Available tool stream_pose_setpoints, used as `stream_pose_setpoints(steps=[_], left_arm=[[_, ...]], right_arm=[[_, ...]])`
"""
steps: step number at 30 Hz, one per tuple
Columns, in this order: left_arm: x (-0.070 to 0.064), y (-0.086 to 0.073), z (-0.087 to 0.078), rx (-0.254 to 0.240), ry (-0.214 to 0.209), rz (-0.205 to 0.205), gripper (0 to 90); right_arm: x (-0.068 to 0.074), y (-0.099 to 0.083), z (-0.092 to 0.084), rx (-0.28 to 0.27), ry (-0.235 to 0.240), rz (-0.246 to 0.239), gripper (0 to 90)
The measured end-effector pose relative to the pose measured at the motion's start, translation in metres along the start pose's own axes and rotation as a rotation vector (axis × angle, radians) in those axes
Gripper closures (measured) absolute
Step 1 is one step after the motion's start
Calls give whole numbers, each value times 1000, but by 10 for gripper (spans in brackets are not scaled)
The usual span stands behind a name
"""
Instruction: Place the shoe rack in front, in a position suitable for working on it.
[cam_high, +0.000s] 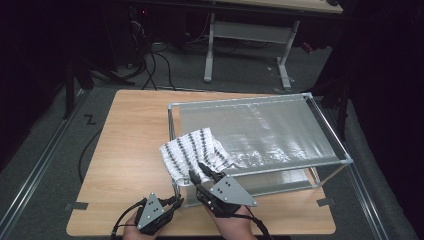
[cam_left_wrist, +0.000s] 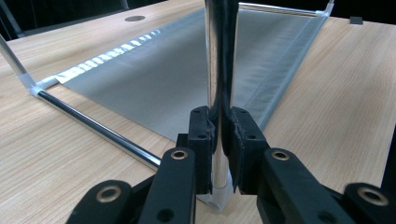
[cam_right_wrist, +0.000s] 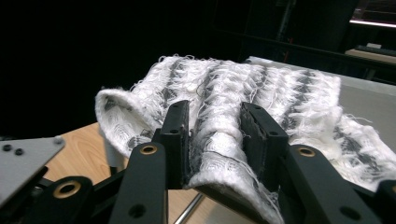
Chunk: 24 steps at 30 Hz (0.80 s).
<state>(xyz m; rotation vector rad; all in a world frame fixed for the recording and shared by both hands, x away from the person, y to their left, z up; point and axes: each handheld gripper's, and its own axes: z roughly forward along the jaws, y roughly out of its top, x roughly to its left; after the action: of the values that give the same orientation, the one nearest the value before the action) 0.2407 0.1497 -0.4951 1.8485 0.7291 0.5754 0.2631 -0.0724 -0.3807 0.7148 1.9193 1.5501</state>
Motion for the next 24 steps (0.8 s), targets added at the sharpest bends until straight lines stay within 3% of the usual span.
stream_pose_setpoints(steps=[16, 24], left_arm=[[0, 0, 0, -2, 0, -5, 803], [0, 0, 0, -2, -2, -8, 804]], right_arm=[[-37, -11, -23, -16, -115, 10, 642], [-68, -19, -45, -15, -199, 28, 639]])
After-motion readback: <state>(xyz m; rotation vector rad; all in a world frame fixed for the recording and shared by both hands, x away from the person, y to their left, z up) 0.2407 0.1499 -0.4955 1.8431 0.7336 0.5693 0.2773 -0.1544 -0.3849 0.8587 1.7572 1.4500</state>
